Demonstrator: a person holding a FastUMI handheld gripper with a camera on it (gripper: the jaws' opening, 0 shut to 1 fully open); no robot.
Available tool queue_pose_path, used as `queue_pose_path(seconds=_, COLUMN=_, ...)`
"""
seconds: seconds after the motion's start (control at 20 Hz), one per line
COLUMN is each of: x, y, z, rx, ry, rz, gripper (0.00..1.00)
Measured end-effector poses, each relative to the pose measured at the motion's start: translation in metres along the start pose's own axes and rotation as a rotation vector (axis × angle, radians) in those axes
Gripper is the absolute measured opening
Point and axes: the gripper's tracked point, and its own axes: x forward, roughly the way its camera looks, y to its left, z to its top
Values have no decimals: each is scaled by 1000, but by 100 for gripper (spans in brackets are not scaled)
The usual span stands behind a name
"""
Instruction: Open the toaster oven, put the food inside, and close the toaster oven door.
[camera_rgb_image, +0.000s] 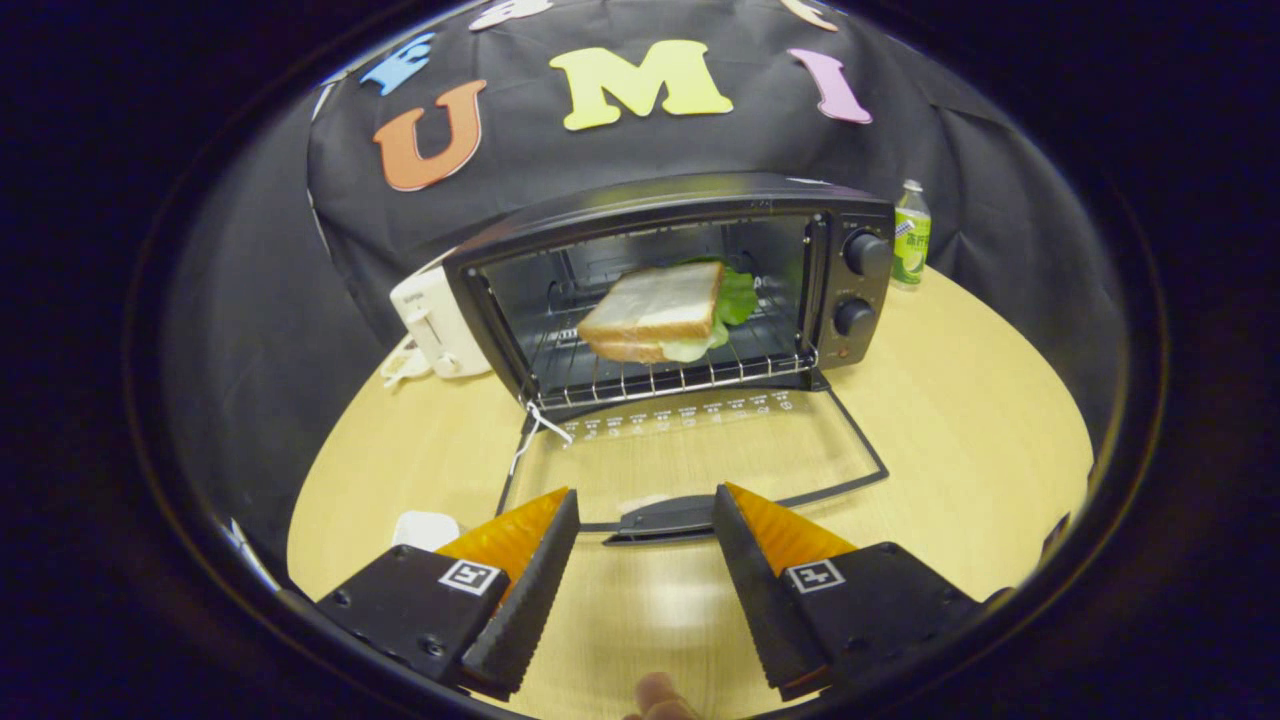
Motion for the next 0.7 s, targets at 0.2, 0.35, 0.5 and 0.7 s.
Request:
queue_pose_path(seconds=0.2, x=8, y=-6, z=-22, rx=11, ry=64, rz=-23, gripper=90)
queue_pose_path(seconds=0.35, x=17, y=-9, z=-36, rx=41, ry=105, rz=-3, gripper=90)
queue_pose_path(seconds=0.5, x=19, y=-10, z=-35, rx=25, ry=102, rz=-7, gripper=89)
queue_pose_path(seconds=0.7, x=19, y=-10, z=-30, rx=4, ry=79, rz=-10, gripper=89)
